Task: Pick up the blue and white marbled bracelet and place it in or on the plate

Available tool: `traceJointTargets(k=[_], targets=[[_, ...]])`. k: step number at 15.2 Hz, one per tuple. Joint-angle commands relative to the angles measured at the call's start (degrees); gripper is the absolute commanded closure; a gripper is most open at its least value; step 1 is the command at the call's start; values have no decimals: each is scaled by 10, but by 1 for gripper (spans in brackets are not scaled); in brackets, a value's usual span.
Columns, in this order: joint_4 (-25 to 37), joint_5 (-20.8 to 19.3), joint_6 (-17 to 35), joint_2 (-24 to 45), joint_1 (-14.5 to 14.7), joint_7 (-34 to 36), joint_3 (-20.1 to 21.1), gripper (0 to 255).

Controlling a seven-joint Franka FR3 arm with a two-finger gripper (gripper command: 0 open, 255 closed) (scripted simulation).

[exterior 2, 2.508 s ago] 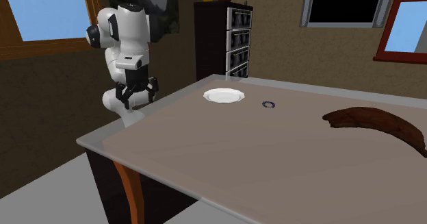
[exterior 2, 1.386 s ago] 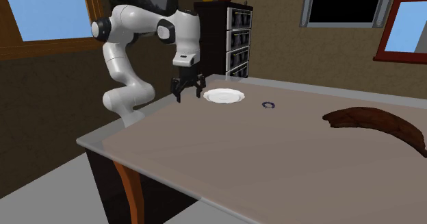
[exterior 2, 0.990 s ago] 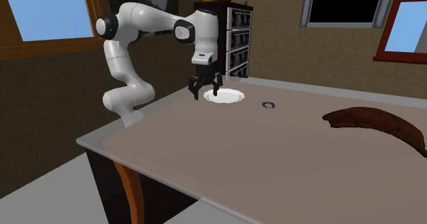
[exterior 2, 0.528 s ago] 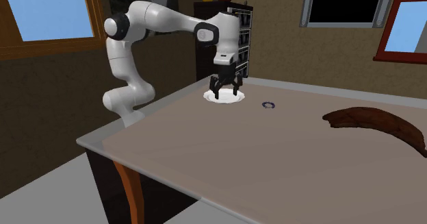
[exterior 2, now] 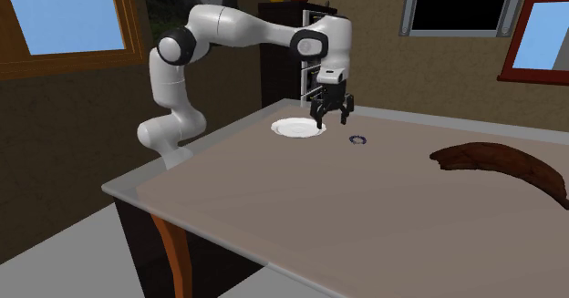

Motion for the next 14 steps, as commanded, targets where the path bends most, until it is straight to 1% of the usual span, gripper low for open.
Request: traceJointTargets(k=[1, 5, 6, 13, 14], targets=[[57, -33, -7, 54, 21, 44, 5, 0], [201, -98, -45, 166, 83, 111, -2, 0], [216, -102, -50, 176, 90, 116, -4, 0], [155, -102, 9, 175, 84, 119, -7, 0], [154, -102, 9, 175, 84, 118, -7, 0]])
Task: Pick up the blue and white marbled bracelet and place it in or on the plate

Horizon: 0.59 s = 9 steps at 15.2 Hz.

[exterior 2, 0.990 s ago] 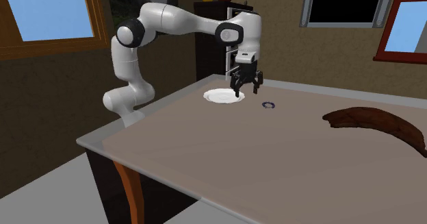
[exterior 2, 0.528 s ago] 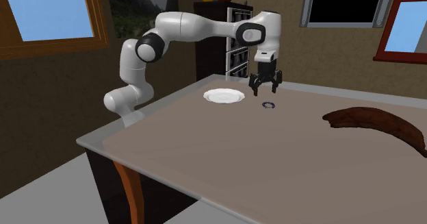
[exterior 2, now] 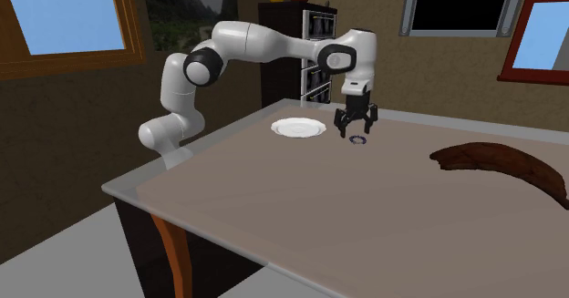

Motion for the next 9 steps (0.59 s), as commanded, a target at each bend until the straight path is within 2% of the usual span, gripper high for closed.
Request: traceJointTargets(k=[1, 7, 8, 9], targets=[[-6, 0, 6, -1, -1, 1, 0, 0], [-6, 0, 6, -1, -1, 1, 0, 0], [-6, 0, 6, -1, -1, 1, 0, 255], [-6, 0, 6, -1, -1, 1, 0, 255]])
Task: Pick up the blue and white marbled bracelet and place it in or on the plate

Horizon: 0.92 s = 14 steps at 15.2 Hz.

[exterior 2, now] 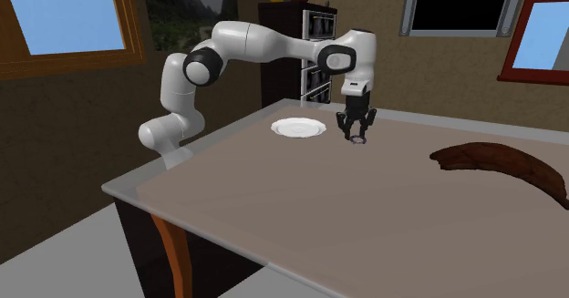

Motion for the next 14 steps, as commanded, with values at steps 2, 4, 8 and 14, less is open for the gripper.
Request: traceJointTargets(k=[2, 4, 8, 14], targets=[[-1, 0, 1, 1, 0, 0, 0, 255], [0, 0, 1, 2, 0, 0, 0, 255], [-1, 0, 1, 1, 0, 0, 0, 255], [51, -1, -47, 5, 9, 0, 1, 255]])
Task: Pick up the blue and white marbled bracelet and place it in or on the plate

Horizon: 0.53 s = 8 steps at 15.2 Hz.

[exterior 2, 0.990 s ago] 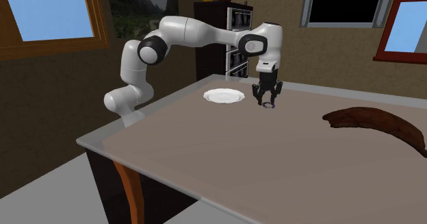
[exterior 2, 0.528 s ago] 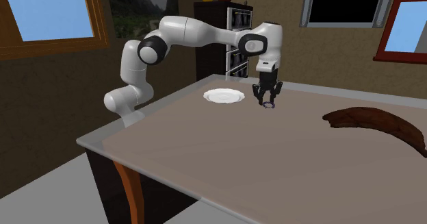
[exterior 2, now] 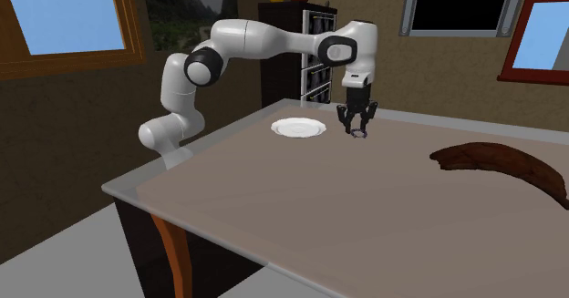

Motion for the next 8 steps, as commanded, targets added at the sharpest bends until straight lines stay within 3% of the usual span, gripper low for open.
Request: traceJointTargets(k=[1, 8], targets=[[20, -1, -17, 3, 4, 1, 0, 255], [98, -9, -80, 18, 22, 2, 0, 255]])
